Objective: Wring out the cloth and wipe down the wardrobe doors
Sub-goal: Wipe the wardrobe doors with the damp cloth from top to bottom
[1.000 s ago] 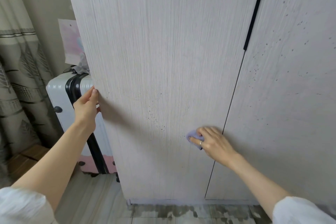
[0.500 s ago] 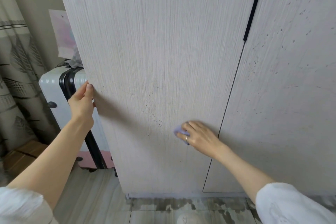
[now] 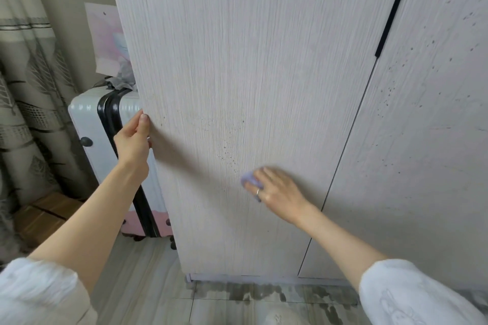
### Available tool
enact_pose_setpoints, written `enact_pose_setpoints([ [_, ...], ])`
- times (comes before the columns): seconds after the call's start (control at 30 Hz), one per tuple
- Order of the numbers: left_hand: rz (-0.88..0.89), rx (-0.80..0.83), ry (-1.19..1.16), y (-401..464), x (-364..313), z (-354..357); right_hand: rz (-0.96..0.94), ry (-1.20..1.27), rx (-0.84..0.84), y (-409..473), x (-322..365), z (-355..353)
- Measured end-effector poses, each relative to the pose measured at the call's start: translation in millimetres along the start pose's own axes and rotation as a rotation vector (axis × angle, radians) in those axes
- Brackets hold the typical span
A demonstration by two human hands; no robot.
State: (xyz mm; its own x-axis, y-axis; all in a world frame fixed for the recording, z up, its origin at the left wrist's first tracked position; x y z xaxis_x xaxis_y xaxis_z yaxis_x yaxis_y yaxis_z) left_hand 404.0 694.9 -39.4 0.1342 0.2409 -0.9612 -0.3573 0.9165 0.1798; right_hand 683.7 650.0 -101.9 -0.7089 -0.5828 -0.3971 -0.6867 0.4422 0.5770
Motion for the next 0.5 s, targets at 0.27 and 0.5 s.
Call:
enact_pose_setpoints([
  [0.27, 0.005, -0.002, 0.004, 0.5, 2.8, 0.4, 0.395, 0.226, -0.283, 84.1, -41.3, -78.0],
  [0.5, 0.003, 0.032, 0.017, 0.4, 1.6, -0.5, 0.142, 0.15, 0.03, 55.3, 13.4, -19.7],
])
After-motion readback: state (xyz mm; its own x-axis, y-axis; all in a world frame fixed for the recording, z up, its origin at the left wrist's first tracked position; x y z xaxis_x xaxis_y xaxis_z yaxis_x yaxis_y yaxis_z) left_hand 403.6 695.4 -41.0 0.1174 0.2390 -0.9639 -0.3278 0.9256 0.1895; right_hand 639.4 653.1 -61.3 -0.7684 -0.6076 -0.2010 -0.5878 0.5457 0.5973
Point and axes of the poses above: each hand's wrist, its own y-axis towards the middle knuckle, its own z-axis out of the palm, x = y × z, the point moved 4 cm from there along y, towards the middle knuckle, and after that the axes turned 8 degrees about x, right-handed, at the moved point
